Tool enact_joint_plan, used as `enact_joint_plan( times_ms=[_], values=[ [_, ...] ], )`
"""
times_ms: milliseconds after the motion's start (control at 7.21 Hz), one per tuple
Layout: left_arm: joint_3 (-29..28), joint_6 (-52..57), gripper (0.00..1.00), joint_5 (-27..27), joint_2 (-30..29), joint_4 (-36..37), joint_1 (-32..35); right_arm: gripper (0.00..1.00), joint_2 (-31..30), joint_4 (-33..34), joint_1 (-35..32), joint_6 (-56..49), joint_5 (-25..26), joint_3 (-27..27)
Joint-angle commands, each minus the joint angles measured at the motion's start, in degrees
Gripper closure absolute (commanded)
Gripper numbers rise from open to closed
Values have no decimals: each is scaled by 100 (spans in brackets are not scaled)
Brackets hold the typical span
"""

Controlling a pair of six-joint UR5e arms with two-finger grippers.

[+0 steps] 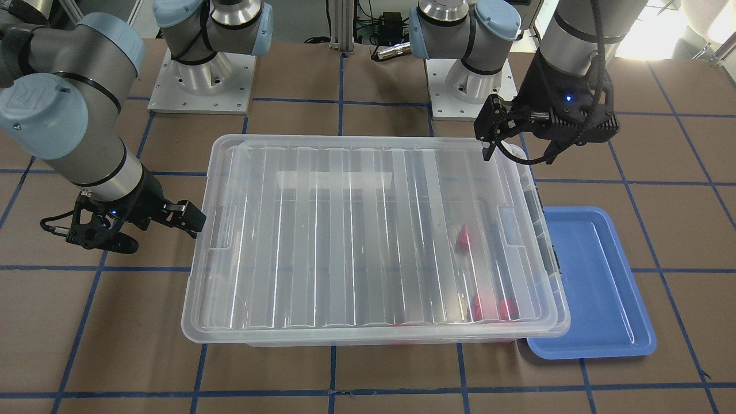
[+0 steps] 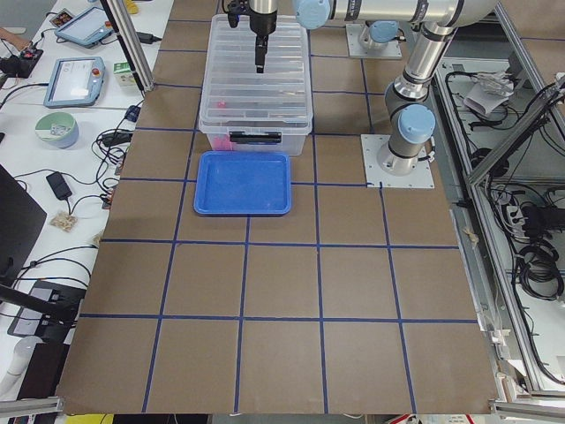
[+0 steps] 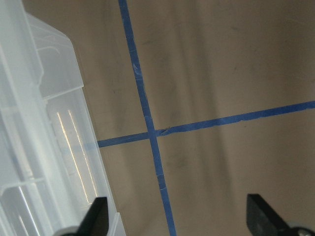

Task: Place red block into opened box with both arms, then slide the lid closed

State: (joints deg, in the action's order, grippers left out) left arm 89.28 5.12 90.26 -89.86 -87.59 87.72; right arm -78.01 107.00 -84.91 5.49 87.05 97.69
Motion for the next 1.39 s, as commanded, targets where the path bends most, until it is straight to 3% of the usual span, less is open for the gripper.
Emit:
enact_joint_plan(
  times_ms=[0, 139, 693, 1248],
  values=[
    [-16, -11, 0, 0, 13, -100, 0, 0, -30, 49, -35, -30, 22, -101],
    [-16, -11, 0, 0, -13, -109, 0, 0, -117, -3, -17, -65, 40, -388],
    [-16, -11, 0, -35, 13, -118, 0, 0, -697, -2092, -166, -65, 84, -1865],
    [-7, -11, 0, -44, -22, -118, 0, 0, -847, -2289, -492, -66, 84, -1824]
  ],
)
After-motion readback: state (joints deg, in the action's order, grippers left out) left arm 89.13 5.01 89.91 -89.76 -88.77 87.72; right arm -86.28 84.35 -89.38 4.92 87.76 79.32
